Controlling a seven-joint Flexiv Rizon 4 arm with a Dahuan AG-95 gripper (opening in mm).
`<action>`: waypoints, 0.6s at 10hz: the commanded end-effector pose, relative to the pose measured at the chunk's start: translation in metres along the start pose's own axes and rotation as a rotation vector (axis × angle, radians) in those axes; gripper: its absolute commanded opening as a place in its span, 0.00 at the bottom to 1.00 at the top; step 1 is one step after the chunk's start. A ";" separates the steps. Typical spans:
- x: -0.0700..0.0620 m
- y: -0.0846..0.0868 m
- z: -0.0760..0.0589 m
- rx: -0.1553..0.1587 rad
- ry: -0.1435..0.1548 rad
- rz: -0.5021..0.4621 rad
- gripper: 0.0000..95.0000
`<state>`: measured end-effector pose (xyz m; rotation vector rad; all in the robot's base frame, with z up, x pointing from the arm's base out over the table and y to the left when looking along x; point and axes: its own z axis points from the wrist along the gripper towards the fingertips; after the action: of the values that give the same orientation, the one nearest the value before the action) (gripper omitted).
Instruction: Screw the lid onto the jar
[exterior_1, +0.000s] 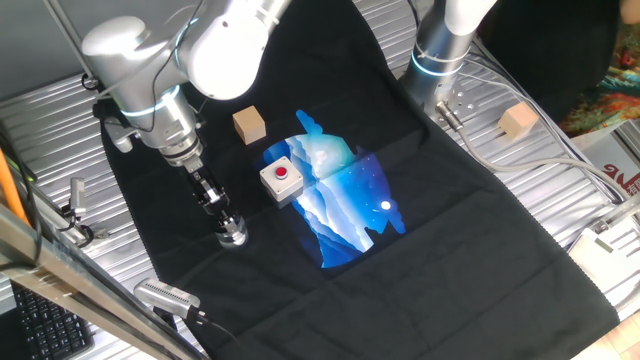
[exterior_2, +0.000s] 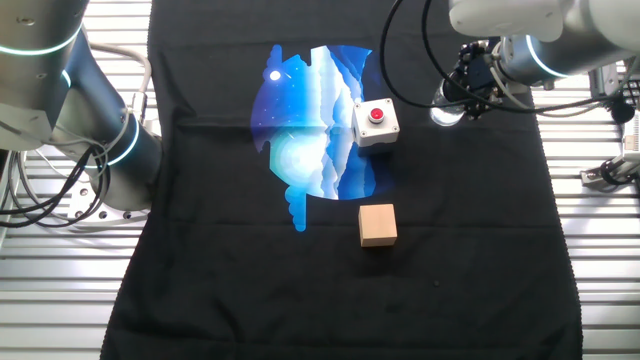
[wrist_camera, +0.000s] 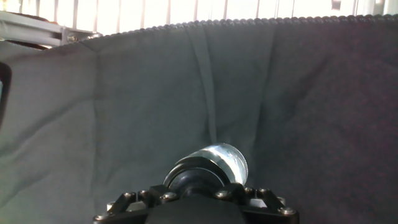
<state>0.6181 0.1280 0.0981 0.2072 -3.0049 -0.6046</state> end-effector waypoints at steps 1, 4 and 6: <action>0.000 0.000 0.000 0.002 -0.001 0.002 0.00; 0.000 0.001 -0.001 0.018 -0.001 -0.002 0.00; 0.001 0.002 -0.001 0.031 0.001 -0.005 0.00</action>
<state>0.6168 0.1308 0.1006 0.2160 -3.0161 -0.5566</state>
